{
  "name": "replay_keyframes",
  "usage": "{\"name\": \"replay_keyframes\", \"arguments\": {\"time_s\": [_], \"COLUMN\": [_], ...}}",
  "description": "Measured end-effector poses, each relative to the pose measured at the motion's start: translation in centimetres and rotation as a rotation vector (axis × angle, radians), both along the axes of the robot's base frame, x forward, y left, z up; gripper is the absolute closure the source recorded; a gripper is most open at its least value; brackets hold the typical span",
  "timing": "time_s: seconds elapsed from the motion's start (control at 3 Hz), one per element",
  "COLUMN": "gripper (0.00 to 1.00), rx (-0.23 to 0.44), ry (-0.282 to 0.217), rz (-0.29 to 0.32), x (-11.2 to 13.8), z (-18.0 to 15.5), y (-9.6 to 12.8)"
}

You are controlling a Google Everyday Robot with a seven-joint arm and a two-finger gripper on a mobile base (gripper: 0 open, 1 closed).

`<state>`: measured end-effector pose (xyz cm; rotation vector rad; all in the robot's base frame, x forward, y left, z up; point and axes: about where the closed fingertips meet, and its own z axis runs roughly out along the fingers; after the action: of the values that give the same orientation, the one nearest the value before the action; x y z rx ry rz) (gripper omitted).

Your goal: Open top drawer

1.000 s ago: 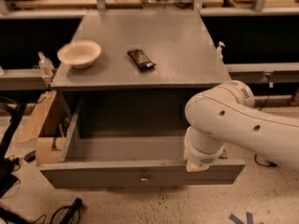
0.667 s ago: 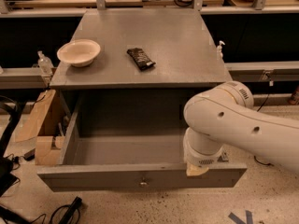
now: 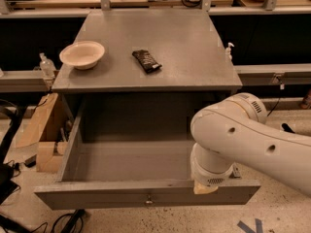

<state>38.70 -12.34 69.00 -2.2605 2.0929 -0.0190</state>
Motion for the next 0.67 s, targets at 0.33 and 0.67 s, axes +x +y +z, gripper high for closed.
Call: {"name": "replay_keyframes", "arguments": {"time_s": [0.33, 0.67], "gripper": [1.0, 1.0], "rx": [-0.003, -0.003], "ry": [0.022, 0.022], "rz": [0.029, 0.029], "x": [-2.2, -2.2], "z": [0.28, 0.28], "y": [0.74, 0.74]}}
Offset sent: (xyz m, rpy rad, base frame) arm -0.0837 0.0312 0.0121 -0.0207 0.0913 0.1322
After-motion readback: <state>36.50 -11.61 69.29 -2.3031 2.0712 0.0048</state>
